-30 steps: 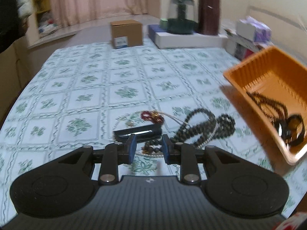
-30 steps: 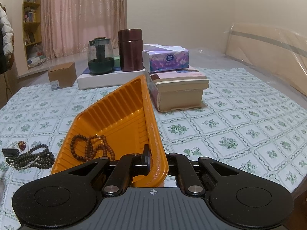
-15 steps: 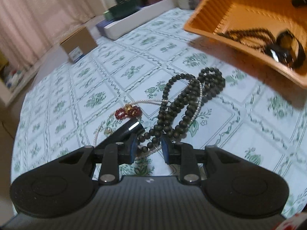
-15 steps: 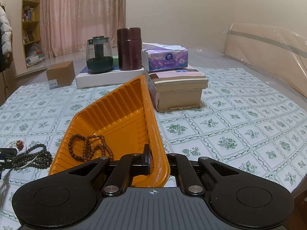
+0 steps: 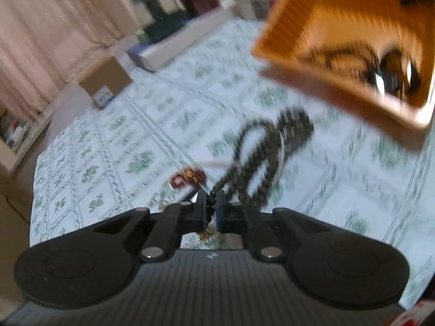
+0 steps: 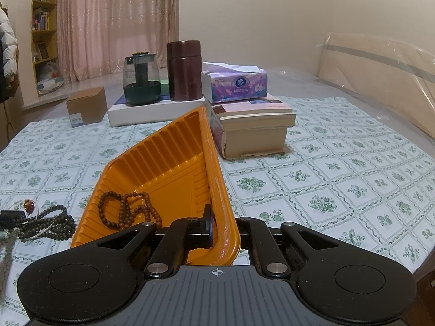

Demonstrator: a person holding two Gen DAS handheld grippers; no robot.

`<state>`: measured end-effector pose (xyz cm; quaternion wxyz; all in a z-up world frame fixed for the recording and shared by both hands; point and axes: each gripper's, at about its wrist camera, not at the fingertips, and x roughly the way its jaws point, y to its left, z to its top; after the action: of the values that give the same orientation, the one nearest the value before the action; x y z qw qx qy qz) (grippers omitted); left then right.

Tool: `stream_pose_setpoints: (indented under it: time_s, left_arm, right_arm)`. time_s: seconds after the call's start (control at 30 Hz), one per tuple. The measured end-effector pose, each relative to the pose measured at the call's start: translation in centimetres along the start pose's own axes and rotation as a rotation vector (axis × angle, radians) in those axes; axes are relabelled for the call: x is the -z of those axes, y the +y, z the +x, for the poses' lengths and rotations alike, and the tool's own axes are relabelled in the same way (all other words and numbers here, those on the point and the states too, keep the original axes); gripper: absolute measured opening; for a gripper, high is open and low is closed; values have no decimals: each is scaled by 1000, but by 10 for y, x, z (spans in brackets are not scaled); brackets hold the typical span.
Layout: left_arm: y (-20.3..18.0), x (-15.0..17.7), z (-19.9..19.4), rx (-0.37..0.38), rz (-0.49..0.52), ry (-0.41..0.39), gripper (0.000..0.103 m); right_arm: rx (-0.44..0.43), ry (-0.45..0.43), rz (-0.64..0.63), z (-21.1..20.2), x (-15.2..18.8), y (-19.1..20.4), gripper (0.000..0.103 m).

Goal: Organize jewelry
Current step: 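Lift the black bead necklace high with the left gripper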

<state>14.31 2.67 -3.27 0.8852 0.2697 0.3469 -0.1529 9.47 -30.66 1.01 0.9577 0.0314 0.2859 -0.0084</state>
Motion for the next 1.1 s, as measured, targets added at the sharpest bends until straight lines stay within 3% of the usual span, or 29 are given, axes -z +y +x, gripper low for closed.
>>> stream_pose_setpoints:
  time_s: [0.13, 0.3, 1.1]
  left_arm:
    - [24, -18, -31, 7, -124, -90, 5]
    - [45, -47, -69, -7, -196, -188, 5]
    - [74, -136, -174, -56, -231, -438, 5]
  right_arm:
    - [-4, -6, -4, -3, -1, 2, 7]
    - [-8, -11, -6, -5, -2, 4, 7]
    - [-18, -21, -13, -11, -2, 10, 8]
